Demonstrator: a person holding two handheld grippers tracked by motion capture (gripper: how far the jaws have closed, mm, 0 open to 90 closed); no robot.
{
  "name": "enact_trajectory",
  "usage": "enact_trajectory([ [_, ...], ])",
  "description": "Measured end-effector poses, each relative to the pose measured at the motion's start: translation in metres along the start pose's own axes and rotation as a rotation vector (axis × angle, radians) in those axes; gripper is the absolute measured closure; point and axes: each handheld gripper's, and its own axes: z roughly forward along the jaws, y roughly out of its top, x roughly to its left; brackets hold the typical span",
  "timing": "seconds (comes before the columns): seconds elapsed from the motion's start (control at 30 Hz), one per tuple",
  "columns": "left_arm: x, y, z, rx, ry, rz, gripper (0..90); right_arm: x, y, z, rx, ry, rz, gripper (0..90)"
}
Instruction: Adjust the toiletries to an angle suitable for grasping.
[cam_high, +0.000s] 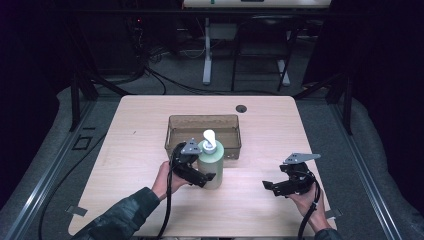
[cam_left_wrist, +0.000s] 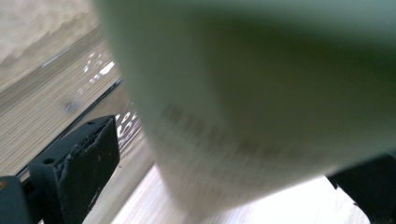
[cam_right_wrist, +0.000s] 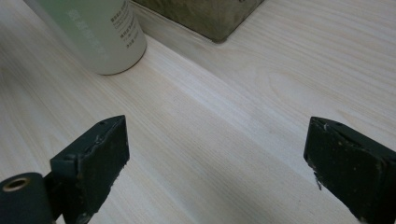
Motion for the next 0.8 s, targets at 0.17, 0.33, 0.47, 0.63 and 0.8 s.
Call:
enact_trajectory([
  [0.17, -0.0034, 0.0024, 0.004, 0.001, -0.006, 0.028, 11.1, 0.0007, -0.0005, -0.0011, -0.007, 0.001, -0.008, 8.1],
  [0.33, -0.0034, 0.002, 0.0035, 0.001, 0.005, 0.03, 11.8, 0.0014, -0.001, 0.0, 0.002, 0.0, -0.013, 8.2],
  [0.47, -0.0027, 0.0014, 0.0027, -0.001, 0.012, 0.026, 12.1, 0.0022, -0.001, 0.0004, 0.005, 0.0, -0.019, 8.3],
  [0.63, -0.0012, 0.0003, 0.0005, 0.004, 0.028, 0.016, 12.1, 0.002, -0.0009, 0.0, 0.006, -0.002, -0.016, 8.4],
  [0.8, 0.002, -0.0013, -0.0028, 0.01, 0.042, 0.005, 12.1, 0.0011, -0.0015, 0.0002, 0.016, -0.003, -0.017, 8.4],
])
